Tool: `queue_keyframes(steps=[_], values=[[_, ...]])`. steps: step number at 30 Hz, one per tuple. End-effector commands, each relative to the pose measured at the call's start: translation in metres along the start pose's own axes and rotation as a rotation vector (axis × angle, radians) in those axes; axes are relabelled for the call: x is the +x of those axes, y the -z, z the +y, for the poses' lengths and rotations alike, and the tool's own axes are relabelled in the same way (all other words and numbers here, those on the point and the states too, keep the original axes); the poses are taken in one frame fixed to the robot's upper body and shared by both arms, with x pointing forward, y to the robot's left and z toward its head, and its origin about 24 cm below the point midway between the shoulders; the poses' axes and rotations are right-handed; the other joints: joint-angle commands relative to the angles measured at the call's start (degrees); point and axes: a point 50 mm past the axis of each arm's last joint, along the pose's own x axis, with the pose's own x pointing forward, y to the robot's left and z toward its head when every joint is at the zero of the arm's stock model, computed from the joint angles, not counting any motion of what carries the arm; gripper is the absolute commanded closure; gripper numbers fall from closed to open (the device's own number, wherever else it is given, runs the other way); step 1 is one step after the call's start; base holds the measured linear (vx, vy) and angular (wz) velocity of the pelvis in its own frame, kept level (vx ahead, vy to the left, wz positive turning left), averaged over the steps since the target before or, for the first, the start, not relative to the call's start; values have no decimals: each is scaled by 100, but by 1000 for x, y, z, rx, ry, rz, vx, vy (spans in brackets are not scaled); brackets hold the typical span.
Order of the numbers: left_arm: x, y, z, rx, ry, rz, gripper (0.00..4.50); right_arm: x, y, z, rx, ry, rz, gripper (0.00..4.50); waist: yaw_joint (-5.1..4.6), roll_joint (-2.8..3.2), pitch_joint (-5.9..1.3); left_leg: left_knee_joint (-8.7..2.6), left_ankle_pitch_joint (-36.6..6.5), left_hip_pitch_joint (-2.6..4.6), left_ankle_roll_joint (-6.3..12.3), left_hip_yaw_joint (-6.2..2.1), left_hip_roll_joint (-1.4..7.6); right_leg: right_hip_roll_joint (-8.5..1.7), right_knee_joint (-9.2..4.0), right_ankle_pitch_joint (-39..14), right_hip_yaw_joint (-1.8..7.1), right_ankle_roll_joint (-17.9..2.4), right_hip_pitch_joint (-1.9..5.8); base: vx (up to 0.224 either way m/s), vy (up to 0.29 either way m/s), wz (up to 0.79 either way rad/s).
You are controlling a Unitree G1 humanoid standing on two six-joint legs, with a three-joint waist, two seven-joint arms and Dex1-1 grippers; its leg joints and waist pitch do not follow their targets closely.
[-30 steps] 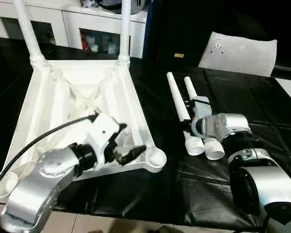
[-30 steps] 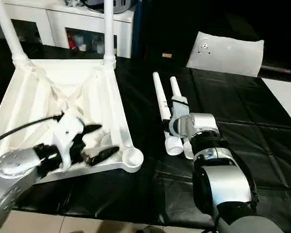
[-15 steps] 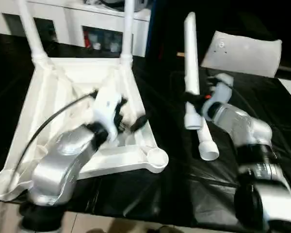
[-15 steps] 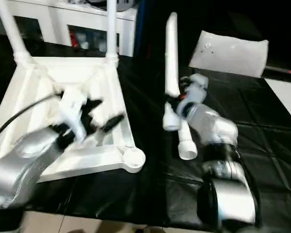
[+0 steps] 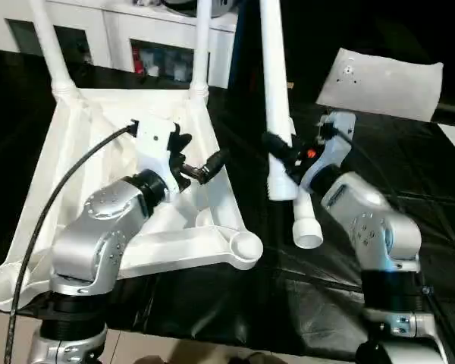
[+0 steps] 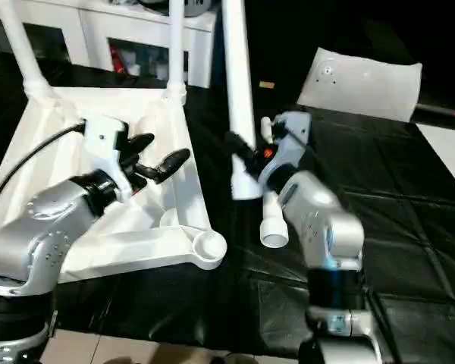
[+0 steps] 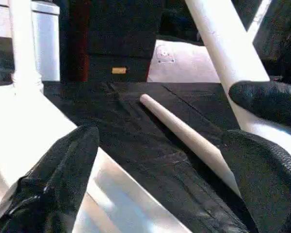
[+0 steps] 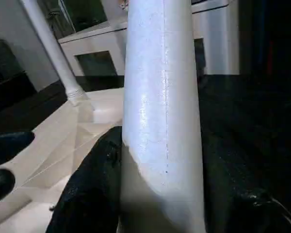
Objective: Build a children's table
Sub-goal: Insert table leg to table base
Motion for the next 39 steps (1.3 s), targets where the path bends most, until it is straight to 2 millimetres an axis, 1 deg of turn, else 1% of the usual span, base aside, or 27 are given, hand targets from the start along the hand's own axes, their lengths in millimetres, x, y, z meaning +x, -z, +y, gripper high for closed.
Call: queue_keyframes(steps=[1,6,8,10,12,13,15,16,17,18,19,20,21,22,23,24,25,26,27,28,30,31,32,35,36,37,39], values=[[2,-5,-3,-13,25,-21,0,-5,-5,5,-22,-24,-28,265,2,161,-353,-498,-145,-3,16,-110,389,-556,-452,-1216,373,-714,361,0,0,0],[4,-5,-5,-30,31,-32,0,-12,-5,10,-18,-49,-48,265,11,132,-353,-504,-114,-22,-7,-113,390,-571,-439,-1085,387,-747,385,0,0,0],[6,-6,-5,-36,30,-37,0,-14,-4,13,-8,-77,-57,265,10,143,-347,-501,-147,-21,12,-107,383,-570,-455,-1156,392,-711,382,0,0,0],[8,-7,-6,-46,38,-46,0,-15,-5,16,-3,-98,-63,265,1,96,-341,-501,-170,-20,35,-101,382,-569,-473,-1274,393,-674,378,0,0,0],[10,-10,-8,-68,55,-61,0,-16,-6,19,-10,-121,-67,265,5,102,-345,-500,-137,-20,43,-106,387,-572,-466,-1312,393,-647,379,0,0,0],[13,-14,-11,-98,78,-83,0,-17,-8,22,-12,-147,-74,265,1,27,-344,-491,-69,-28,82,-95,380,-572,-470,-1345,393,-623,377,0,0,0],[17,-19,-13,-141,98,-106,0,-19,-8,24,-3,-165,-83,265,5,76,-341,-488,-61,-23,71,-100,381,-577,-472,-1375,389,-627,368,0,0,0],[18,-20,-14,-156,104,-115,0,-20,-8,25,3,-170,-87,265,0,56,-341,-486,-64,-27,80,-96,380,-572,-481,-1369,391,-612,368,0,0,0],[19,-22,-14,-173,113,-122,0,-20,-8,25,9,-177,-89,265,18,143,-340,-487,-56,-23,71,-108,377,-578,-468,-1320,391,-623,369,0,0,0],[20,-22,-14,-178,117,-124,0,-20,-8,26,12,-179,-90,265,2,93,-345,-485,-87,-27,82,-105,380,-574,-485,-1302,389,-620,374,0,0,0],[20,-23,-15,-186,121,-128,0,-21,-8,26,17,-185,-91,265,5,89,-348,-482,-52,-34,91,-101,372,-571,-480,-1266,391,-624,379,0,0,0],[23,-28,-16,-242,140,-153,0,-24,-7,28,38,-215,-97,265,34,270,-347,-479,-33,-25,51,-118,366,-584,-450,-1179,395,-678,381,0,0,0],[24,-29,-15,-261,146,-161,0,-26,-6,30,49,-232,-101,265,12,254,-350,-479,-71,-26,52,-116,383,-566,-487,-1024,384,-718,382,0,0,0],[24,-30,-15,-269,149,-164,0,-27,-6,31,54,-242,-102,265,6,208,-360,-481,-83,-18,73,-117,388,-558,-485,-962,379,-753,398,0,0,0],[26,-30,-15,-288,157,-158,0,-31,-7,31,68,-260,-108,265,0,129,-361,-484,-82,-42,125,-116,377,-562,-476,-1004,375,-793,421,0,0,0],[26,-30,-16,-292,159,-157,0,-31,-7,31,70,-263,-110,265,20,155,-361,-476,-45,-46,145,-110,363,-576,-471,-1046,382,-800,432,0,0,0],[28,-33,-18,-309,180,-168,0,-33,-8,30,81,-270,-112,265,31,189,-349,-473,-15,-45,171,-108,369,-586,-485,-1137,388,-792,417,0,0,0],[29,-37,-19,-344,202,-193,0,-34,-9,29,84,-284,-108,265,31,60,-353,-465,47,-59,211,-93,350,-582,-474,-1295,384,-726,442,0,0,0],[29,-38,-19,-350,206,-197,0,-34,-10,29,85,-286,-107,265,41,112,-357,-460,85,-45,196,-87,348,-580,-475,-1309,385,-733,428,0,0,0],[30,-44,-21,-412,246,-231,0,-35,-12,30,80,-313,-97,265,24,129,-345,-464,73,-39,201,-92,370,-569,-498,-1312,378,-709,401,0,0,0],[30,-45,-22,-440,265,-241,0,-36,-13,31,75,-326,-92,265,21,96,-354,-457,92,-40,212,-87,367,-570,-492,-1241,375,-722,415,0,0,0],[30,-46,-24,-462,291,-243,0,-36,-14,32,72,-344,-90,265,17,60,-351,-455,112,-51,243,-84,358,-566,-495,-1242,377,-712,416,0,0,0],[30,-46,-26,-481,311,-243,0,-36,-15,33,70,-356,-88,265,30,43,-348,-455,122,-54,262,-83,351,-578,-493,-1340,375,-684,428,0,0,0],[29,-46,-30,-541,362,-244,0,-37,-15,35,75,-385,-85,265,32,35,-345,-452,115,-52,289,-81,348,-564,-523,-1529,367,-585,400,0,0,0],[29,-46,-31,-554,370,-248,0,-37,-15,35,78,-386,-84,265,16,-58,-349,-446,131,-56,298,-68,348,-560,-531,-1565,364,-559,401,0,0,0],[27,-46,-32,-590,400,-256,0,-36,-14,36,82,-393,-77,265,39,52,-346,-449,148,-46,262,-80,352,-572,-517,-1616,365,-530,386,0,0,0],[24,-45,-33,-591,427,-245,0,-36,-13,38,79,-404,-69,265,23,41,-350,-459,143,-29,240,-94,371,-556,-521,-1518,355,-532,375,0,0,0]])
